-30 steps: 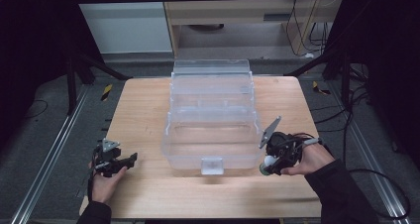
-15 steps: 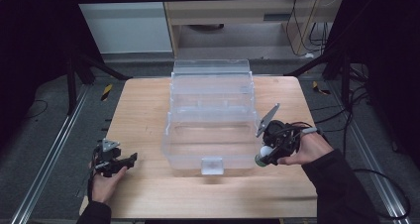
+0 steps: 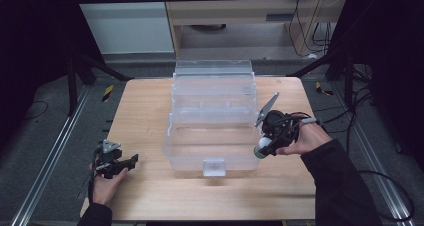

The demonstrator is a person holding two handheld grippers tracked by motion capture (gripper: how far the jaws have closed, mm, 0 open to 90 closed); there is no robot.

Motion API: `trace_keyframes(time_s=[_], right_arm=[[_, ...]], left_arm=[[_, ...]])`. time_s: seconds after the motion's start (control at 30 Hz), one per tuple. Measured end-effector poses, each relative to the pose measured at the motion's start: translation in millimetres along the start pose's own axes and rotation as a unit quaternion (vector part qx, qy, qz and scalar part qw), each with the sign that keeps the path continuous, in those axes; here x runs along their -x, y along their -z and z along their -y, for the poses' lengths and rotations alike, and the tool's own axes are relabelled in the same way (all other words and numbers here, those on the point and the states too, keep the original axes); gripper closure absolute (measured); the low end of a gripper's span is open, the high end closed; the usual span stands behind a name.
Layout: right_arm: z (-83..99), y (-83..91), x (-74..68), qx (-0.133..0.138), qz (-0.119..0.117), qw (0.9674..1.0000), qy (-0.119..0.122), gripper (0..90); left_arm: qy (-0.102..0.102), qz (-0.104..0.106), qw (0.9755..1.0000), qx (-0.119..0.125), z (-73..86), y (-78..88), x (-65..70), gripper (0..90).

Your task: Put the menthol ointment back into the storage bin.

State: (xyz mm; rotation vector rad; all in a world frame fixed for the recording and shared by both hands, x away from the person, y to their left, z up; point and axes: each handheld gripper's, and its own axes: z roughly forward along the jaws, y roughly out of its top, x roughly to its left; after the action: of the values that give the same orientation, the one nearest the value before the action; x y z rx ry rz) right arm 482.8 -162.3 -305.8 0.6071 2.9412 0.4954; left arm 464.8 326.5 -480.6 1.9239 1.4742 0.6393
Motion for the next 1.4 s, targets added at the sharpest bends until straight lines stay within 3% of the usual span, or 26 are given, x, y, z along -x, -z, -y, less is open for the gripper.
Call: trace_keyframes(time_s=[0.27,0.5,0.83,1.03,1.4], right_arm=[[-8.8,-7.4,12.7,0.004,0.008,0.9999,0.007,50.5],[-14.2,-18.8,25.1,-0.001,0.008,0.9999,-0.008,50.5],[-12.6,-38.0,37.0,-0.010,0.004,0.9999,-0.009,50.5],[-10.3,-48.5,40.4,-0.021,0.001,0.9997,-0.012,50.4],[-14.8,-64.1,37.3,-0.037,0.003,0.9992,0.014,50.5]], left_arm=[[0.000,0.000,1.0000,0.000,-0.3,-0.3,-0.3,32.2],[0.001,0.000,1.0000,0.001,-0.3,-0.1,-1.1,32.2],[0.000,0.000,1.0000,0.001,-0.5,-0.1,-0.9,32.3],[0.000,0.000,1.0000,0.001,-0.5,-0.4,-0.8,32.3],[0.000,0.000,1.0000,0.001,-0.6,0.0,-0.8,32.4]])
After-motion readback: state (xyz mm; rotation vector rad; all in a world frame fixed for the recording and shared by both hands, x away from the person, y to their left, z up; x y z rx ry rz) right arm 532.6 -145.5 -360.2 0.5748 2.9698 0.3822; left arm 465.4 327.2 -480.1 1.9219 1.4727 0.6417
